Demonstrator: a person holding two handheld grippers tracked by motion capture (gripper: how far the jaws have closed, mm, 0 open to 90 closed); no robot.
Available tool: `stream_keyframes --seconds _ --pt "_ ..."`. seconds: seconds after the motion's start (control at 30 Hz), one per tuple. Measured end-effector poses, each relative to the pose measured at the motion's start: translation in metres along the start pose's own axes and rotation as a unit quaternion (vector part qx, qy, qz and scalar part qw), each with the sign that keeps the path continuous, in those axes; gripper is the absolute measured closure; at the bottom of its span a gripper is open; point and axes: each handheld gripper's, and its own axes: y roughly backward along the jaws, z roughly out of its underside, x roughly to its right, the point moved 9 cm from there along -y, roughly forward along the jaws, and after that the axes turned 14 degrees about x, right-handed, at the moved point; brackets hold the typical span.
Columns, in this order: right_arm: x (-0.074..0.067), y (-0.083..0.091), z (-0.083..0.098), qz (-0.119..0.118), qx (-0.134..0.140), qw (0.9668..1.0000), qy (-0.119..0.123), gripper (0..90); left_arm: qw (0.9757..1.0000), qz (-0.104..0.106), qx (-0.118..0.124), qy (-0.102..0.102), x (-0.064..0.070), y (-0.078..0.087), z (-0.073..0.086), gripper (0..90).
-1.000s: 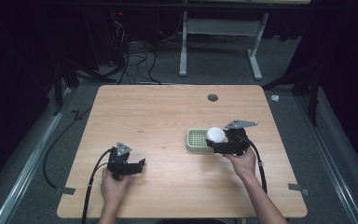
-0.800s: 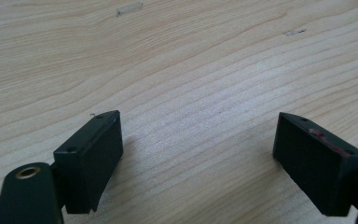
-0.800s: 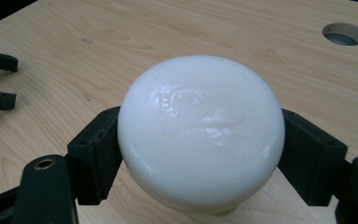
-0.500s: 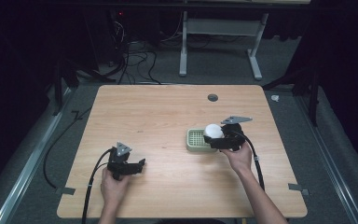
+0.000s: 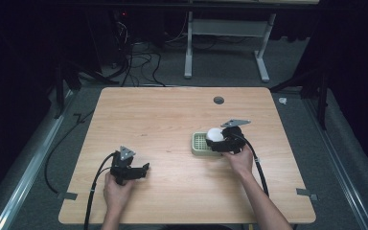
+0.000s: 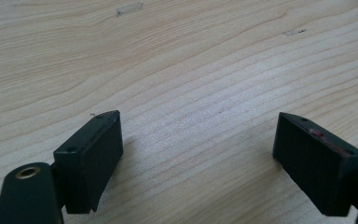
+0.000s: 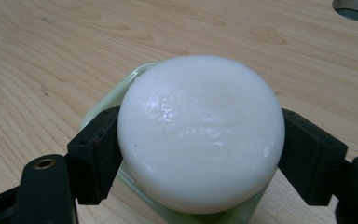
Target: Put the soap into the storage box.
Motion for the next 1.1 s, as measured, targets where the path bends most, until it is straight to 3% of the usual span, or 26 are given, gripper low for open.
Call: stream_keyframes --seconds 0.27,1.1 --pt "-0.002 -0.007 0.005 0.003 -0.009 0.9999 0.014 23.4 1.0 0.0 0.0 0.0 0.0 0.0 0.0 16.4" --pt "-0.004 -0.022 0.019 0.005 -0.039 0.9991 0.017 23.1 1.0 -0.001 -0.001 -0.002 0.0 0.0 0.0 16.4"
